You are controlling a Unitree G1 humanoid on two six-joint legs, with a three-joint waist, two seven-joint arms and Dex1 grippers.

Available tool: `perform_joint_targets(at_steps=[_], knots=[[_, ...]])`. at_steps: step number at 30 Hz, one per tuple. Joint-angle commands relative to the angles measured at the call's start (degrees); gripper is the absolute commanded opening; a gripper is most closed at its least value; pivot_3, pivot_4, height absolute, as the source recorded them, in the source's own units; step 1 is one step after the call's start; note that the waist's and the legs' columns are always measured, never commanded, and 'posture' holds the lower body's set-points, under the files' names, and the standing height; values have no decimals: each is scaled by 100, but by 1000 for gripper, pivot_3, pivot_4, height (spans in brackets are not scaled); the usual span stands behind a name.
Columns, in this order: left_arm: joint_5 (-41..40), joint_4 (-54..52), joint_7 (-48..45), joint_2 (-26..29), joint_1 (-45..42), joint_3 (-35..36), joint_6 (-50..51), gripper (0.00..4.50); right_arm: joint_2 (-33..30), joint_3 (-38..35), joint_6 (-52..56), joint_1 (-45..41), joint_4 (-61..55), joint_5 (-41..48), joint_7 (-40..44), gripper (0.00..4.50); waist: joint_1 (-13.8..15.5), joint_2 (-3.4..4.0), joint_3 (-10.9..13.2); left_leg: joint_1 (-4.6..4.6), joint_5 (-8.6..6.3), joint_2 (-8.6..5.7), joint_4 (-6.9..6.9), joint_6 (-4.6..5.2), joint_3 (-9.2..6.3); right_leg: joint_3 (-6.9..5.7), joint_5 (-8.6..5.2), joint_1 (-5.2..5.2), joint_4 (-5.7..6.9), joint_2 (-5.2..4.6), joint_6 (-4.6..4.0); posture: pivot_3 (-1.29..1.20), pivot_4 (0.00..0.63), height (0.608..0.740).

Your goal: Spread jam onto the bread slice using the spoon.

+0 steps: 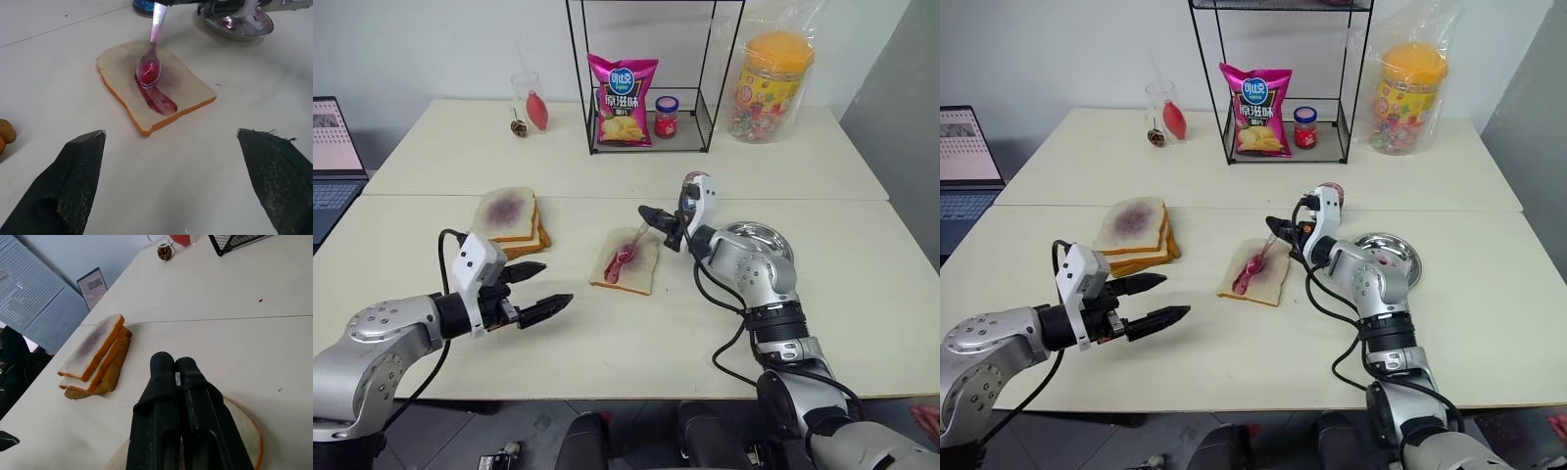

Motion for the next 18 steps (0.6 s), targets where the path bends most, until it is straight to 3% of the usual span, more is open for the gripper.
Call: perform_joint_targets(at_steps=[1,10,18], knots=[[13,-55,-26,104,-57,31,-84,4500,-116,-246,-60,-314,-57,35,-74,21,2,0,0,0,0,0,0,0,-1,-1,0,0,0,0,0,0,150,740],[5,-35,-47,137,-67,37,-82,4500,207,-588,1177,-292,-840,992,-258,21,-13,0,0,-1,0,2,-6,0,0,0,3,-4,0,2,-9,0,150,740],[-2,-61,-41,142,-45,48,-72,4500,297,-261,1319,48,-960,901,-222,21,-12,0,0,-1,0,1,-9,0,0,0,-2,-4,-1,1,-2,0,150,740]])
